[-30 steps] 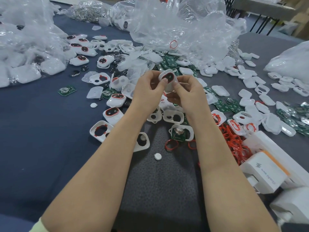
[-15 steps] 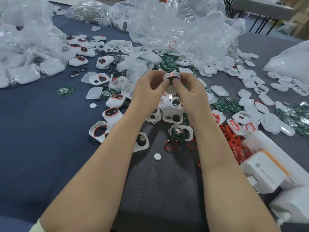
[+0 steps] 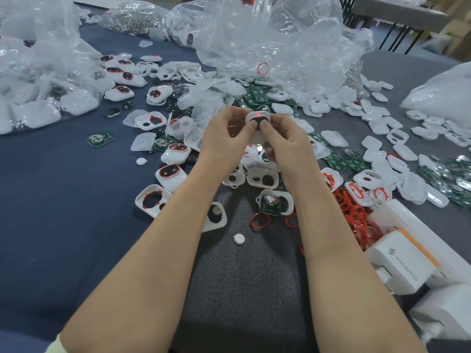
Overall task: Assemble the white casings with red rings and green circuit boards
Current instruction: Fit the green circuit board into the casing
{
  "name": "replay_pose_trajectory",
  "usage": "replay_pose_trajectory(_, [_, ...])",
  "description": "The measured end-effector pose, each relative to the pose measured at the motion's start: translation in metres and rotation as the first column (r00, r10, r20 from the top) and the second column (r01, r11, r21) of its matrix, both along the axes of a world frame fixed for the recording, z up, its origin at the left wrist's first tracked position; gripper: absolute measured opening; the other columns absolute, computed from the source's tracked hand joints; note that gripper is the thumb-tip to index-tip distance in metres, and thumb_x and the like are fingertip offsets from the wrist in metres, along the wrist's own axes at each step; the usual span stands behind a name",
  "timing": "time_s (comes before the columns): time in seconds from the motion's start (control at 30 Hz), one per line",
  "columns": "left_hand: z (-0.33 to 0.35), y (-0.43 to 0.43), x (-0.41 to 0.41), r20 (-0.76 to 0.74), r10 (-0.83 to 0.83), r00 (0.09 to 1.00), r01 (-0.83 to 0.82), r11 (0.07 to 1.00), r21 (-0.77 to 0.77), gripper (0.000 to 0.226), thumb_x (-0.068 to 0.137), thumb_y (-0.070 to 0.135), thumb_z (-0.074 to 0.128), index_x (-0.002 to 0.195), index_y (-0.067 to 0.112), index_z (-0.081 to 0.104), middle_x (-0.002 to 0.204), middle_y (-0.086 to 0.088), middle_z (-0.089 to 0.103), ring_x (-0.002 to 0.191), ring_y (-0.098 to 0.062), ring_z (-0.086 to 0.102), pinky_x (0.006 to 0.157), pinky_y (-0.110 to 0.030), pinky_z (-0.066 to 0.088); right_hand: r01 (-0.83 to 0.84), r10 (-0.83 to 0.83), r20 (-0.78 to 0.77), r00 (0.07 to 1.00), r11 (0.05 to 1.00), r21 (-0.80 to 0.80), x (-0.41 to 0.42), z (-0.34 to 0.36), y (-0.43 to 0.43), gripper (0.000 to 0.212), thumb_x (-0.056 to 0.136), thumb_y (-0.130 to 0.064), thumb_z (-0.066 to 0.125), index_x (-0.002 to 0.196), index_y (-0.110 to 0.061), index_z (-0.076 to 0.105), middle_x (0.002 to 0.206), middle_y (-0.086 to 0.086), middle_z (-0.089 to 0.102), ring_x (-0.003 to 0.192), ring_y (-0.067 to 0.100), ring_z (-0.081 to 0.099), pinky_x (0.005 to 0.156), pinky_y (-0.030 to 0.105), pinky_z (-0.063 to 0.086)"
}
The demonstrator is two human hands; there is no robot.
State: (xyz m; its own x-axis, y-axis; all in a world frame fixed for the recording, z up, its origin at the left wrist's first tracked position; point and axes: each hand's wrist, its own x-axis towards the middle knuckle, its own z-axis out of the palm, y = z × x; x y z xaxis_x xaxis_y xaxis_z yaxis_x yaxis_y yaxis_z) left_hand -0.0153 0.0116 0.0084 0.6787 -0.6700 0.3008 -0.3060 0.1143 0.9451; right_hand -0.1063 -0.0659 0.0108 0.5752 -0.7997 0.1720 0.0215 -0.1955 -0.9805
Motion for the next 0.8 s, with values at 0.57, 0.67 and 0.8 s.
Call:
replay_pose_trajectory(0.57, [0.0024, -0.0001, 0.0007, 0.039, 0.071, 0.997, -0.076, 0.989, 0.126, 0.019, 0.096, 0.018, 0.056, 0.112, 0.007, 0.055, 0.098, 0.0, 0.06, 0.091, -0.014, 0.057, 0.087, -0.031, 0.05, -0.071, 0.071, -0.018, 0.997, 0.997, 0.026, 0.0016, -0.0012, 0.0004, 0.014, 0.094, -0.015, 0.057, 0.104, -0.02, 0.065, 0.074, -0.006, 0.066, 0.054, 0.001, 0.053, 0.053, 0.016, 0.044])
replay_pose_trajectory(0.67, [0.004, 0.0015, -0.0015, 0.059, 0.035, 0.998, -0.04, 0.994, 0.099, 0.018, 0.095, 0.016, 0.057, 0.111, 0.007, 0.057, 0.098, -0.002, 0.064, 0.091, -0.015, 0.061, 0.085, -0.033, 0.052, -0.008, 0.006, -0.043, 0.999, 0.999, -0.038, 0.0004, 0.0003, 0.0008, 0.006, 0.094, -0.016, 0.057, 0.098, -0.019, 0.061, 0.074, -0.006, 0.062, 0.049, -0.001, 0.048, 0.051, 0.016, 0.042])
replay_pose_trajectory(0.8, [0.0033, 0.0011, -0.0029, 0.08, 0.011, 0.997, -0.019, 0.994, 0.109, 0.012, 0.094, 0.012, 0.058, 0.106, 0.01, 0.058, 0.099, -0.001, 0.064, 0.094, -0.019, 0.063, 0.088, -0.039, 0.052, 0.014, -0.021, -0.076, 0.997, 0.996, -0.085, 0.0002, -0.0001, 0.0, 0.006, 0.094, -0.016, 0.058, 0.092, -0.022, 0.058, 0.079, -0.008, 0.06, 0.058, -0.005, 0.049, 0.062, 0.018, 0.039])
